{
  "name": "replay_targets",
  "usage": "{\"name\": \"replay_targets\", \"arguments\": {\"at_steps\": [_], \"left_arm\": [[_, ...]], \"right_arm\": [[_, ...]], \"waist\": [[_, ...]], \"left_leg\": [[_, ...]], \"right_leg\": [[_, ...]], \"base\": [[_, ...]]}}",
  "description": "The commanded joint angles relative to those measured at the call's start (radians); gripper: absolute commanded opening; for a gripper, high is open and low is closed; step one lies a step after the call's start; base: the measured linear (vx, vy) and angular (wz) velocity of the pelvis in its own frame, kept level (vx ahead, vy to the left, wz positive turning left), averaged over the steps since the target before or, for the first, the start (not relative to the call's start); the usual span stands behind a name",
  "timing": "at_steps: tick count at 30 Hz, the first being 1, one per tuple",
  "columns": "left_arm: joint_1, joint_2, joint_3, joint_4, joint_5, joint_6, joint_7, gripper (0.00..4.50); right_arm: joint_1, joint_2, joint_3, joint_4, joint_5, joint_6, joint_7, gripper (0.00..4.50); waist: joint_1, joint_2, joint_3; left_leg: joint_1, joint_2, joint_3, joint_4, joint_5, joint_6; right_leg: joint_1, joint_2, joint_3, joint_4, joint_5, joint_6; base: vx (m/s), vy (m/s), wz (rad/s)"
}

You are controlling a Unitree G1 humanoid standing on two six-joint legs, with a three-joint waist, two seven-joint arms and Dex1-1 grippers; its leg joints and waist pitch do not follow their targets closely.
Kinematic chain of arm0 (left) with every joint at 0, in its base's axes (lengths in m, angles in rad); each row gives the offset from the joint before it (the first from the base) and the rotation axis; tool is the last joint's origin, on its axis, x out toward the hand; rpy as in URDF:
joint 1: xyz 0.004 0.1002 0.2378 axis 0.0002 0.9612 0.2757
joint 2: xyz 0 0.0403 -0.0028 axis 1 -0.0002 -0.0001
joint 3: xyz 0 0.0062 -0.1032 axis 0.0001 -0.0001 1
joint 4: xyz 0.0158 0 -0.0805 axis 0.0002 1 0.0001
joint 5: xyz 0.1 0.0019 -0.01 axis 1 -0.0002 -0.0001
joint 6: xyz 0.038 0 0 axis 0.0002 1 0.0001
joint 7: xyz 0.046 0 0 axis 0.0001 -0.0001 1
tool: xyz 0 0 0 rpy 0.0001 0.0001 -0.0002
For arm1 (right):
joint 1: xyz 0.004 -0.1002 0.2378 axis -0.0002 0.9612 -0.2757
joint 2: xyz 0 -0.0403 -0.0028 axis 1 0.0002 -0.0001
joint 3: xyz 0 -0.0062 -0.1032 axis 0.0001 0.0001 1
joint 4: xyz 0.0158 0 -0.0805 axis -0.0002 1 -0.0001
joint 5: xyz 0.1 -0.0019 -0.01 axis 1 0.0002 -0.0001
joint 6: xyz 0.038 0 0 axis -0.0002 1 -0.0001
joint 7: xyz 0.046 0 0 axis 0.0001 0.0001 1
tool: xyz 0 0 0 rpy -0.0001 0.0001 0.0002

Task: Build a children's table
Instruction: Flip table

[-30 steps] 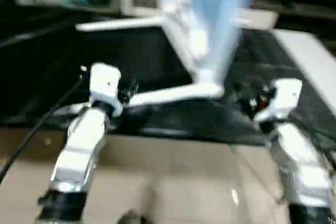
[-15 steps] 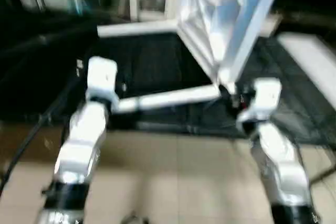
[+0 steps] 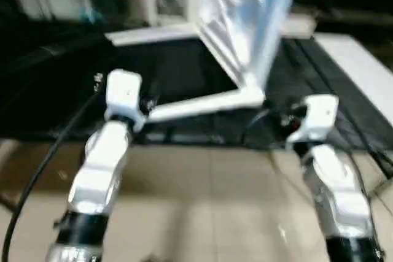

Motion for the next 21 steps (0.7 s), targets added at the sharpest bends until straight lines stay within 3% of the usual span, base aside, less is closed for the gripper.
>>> {"name": "replay_targets", "arguments": {"at_steps": [1,2,3,4,5,6,7,8,9,10,11,12,13,14,15,16,17,18,19,20,21], "left_arm": [[-0.01,-0.007,-0.006,0.009,0.007,0.006,-0.007,3.1],[-0.01,-0.006,-0.005,0.01,0.007,0.003,-0.008,3.1],[-0.008,-0.006,-0.007,0.007,0.008,0.004,-0.012,3.1],[-0.007,-0.005,-0.009,0.006,0.009,0.003,-0.014,3.1],[-0.005,-0.005,-0.012,0.004,0.011,0.002,-0.016,3.1],[-0.004,-0.005,-0.013,0.003,0.012,0.002,-0.017,3.1],[-0.002,-0.003,-0.018,0.001,0.018,0.004,-0.019,3.1],[0.002,-0.006,-0.02,-0.003,0.007,-0.005,-0.033,3.1],[0.007,-0.009,-0.022,-0.008,-0.016,-0.005,-0.058,3.1],[0.014,-0.002,-0.034,-0.013,-0.033,0.004,-0.098,3.1],[0.014,-0.002,-0.034,-0.013,-0.033,0.004,-0.098,3.1],[0.025,0.009,-0.051,-0.022,-0.068,0.019,-0.166,3.1],[0.044,0.032,-0.08,-0.036,-0.107,0.031,-0.264,3.1],[0.069,0.065,-0.116,-0.056,-0.144,0.031,-0.371,3.1],[0.069,0.065,-0.116,-0.056,-0.144,0.031,-0.371,3.1],[0.111,0.121,-0.154,-0.107,-0.24,0.048,-0.554,3.1],[0.116,0.13,-0.159,-0.114,-0.257,0.055,-0.583,3.1],[0.131,0.165,-0.174,-0.139,-0.323,0.101,-0.685,3.1],[0.135,0.178,-0.179,-0.146,-0.348,0.128,-0.722,3.1],[0.135,0.178,-0.179,-0.146,-0.348,0.128,-0.722,3.1],[0.135,0.178,-0.179,-0.146,-0.348,0.128,-0.722,3.1]], "right_arm": [[-0.001,-0.022,-0.006,-0.006,-0.005,0.003,0.014,2.54],[0.0,-0.026,0.004,-0.007,-0.005,0.004,0.025,2.54],[0.0,-0.031,0.014,-0.006,-0.006,0.003,0.036,2.54],[-0.001,-0.032,0.017,-0.004,-0.007,0.002,0.038,2.54],[-0.002,-0.034,0.019,-0.002,-0.009,0.002,0.041,2.54],[-0.003,-0.035,0.02,-0.001,-0.01,0.002,0.042,2.54],[-0.005,-0.038,0.023,0.002,-0.01,0.003,0.05,2.54],[-0.006,-0.042,0.027,0.004,-0.012,0.004,0.062,2.54],[-0.005,-0.048,0.033,0.004,-0.013,0.004,0.076,2.54],[0.0,-0.057,0.04,0.001,0.0,0.007,0.105,2.54],[0.0,-0.057,0.04,0.001,0.0,0.007,0.105,2.54],[0.005,-0.068,0.048,-0.004,0.011,0.01,0.135,2.54],[0.012,-0.083,0.057,-0.012,0.029,0.015,0.174,2.54],[0.02,-0.098,0.064,-0.023,0.048,0.023,0.212,2.54],[0.02,-0.098,0.064,-0.023,0.048,0.023,0.212,2.54],[0.034,-0.116,0.06,-0.05,0.106,0.056,0.272,2.54],[0.037,-0.12,0.058,-0.057,0.12,0.064,0.285,2.54],[0.047,-0.136,0.056,-0.08,0.162,0.086,0.335,2.54],[0.051,-0.144,0.056,-0.089,0.172,0.092,0.357,2.54],[0.051,-0.144,0.056,-0.089,0.172,0.092,0.357,2.54],[0.051,-0.144,0.056,-0.089,0.172,0.092,0.357,2.54]], "waist": [[-0.035,0.049,-0.062],[-0.037,0.03,-0.08],[-0.035,-0.004,-0.08],[-0.031,-0.021,-0.077],[-0.01,-0.064,-0.069],[0.014,-0.102,-0.073],[0.064,-0.123,-0.066],[0.077,-0.113,-0.071],[0.085,-0.109,-0.067],[0.091,-0.097,-0.062],[0.098,-0.084,-0.069],[0.11,-0.069,-0.074],[0.115,-0.022,-0.077],[0.104,0.033,-0.095],[0.094,0.05,-0.09],[0.111,0.019,-0.101],[0.125,0.002,-0.103],[0.127,-0.012,-0.103],[0.135,-0.025,-0.089],[0.149,-0.041,-0.075],[0.157,-0.048,-0.079]], "left_leg": [[0.122,0.117,-0.144,-0.171,-0.357,0.218],[0.157,0.12,-0.145,-0.152,-0.16,0.353],[0.155,0.122,-0.12,-0.156,-0.009,0.4],[0.139,0.101,-0.092,-0.164,0.032,0.381],[0.093,-0.013,-0.004,-0.14,-0.009,0.3],[0.03,-0.078,0.03,-0.107,-0.092,0.253],[0.004,-0.132,0.04,0.045,-0.146,0.187],[-0.064,-0.104,-0.003,0.1,-0.042,0.124],[-0.084,-0.099,-0.013,0.108,-0.004,0.097],[-0.111,-0.082,-0.026,0.113,0.092,0.057],[-0.127,-0.065,-0.034,0.106,0.161,0.037],[-0.157,-0.032,-0.045,0.038,0.348,0.024],[-0.134,-0.005,-0.043,-0.082,0.608,0.051],[-0.073,0.054,-0.075,-0.094,0.699,0.145],[-0.054,0.109,-0.112,-0.085,0.857,0.193],[-0.011,0.142,-0.136,-0.048,1.187,0.228],[-0.032,0.097,-0.101,-0.062,1.191,0.192],[-0.037,0.078,-0.093,-0.071,1.12,0.182],[-0.069,0.036,-0.052,-0.071,0.829,0.159],[-0.116,0.001,-0.006,-0.09,0.41,0.104],[-0.123,0.006,0.001,-0.101,0.269,0.077]], "right_leg": [[-0.147,0.042,0.043,0.062,-0.013,0.008],[-0.21,0.026,0.054,0.082,0.058,0.037],[-0.24,0.002,0.078,0.074,0.141,0.036],[-0.239,-0.008,0.094,0.046,0.202,0.007],[-0.169,-0.024,0.134,-0.064,0.253,-0.054],[-0.062,-0.023,0.201,-0.091,0.116,-0.037],[-0.016,-0.098,0.3,-0.187,-0.338,-0.134],[0.037,-0.115,0.314,-0.159,-0.362,-0.245],[0.041,-0.108,0.313,-0.152,-0.284,-0.27],[0.036,-0.114,0.304,-0.142,0.001,-0.339],[0.039,-0.119,0.296,-0.132,0.197,-0.38],[0.023,-0.083,0.236,-0.098,0.589,-0.388],[-0.024,0.033,0.141,-0.027,0.756,-0.264],[-0.096,0.081,0.083,0.008,0.529,-0.116],[-0.139,0.065,0.101,0.056,0.397,-0.067],[-0.165,0.015,0.148,0.025,0.315,0.016],[-0.157,0.028,0.147,0.0,0.349,0.061],[-0.152,0.025,0.15,-0.022,0.366,0.064],[-0.151,0.004,0.158,-0.062,0.363,0.026],[-0.119,-0.036,0.168,-0.087,0.304,-0.026],[-0.096,-0.053,0.174,-0.09,0.277,-0.044]], "base": [[0.184,0.033,0.13],[0.172,0.019,-0.21],[0.181,-0.018,-0.06],[0.206,-0.039,-0.04],[0.206,-0.039,-0.04],[0.205,-0.05,0.15],[0.228,-0.048,0.15],[0.228,-0.048,0.15],[0.245,-0.028,0.03],[0.117,-0.014,0.03],[0.216,-0.006,0.1],[0.196,0.035,0.07],[0.126,0.058,0.02],[0.027,0.051,-0.05],[0.0,0.0,0.0],[0.066,0.092,-0.02],[0.066,0.092,-0.02],[-0.018,0.114,0.02],[0.0,0.0,0.0],[0.0,0.0,0.0],[0.0,0.0,0.0]]}}
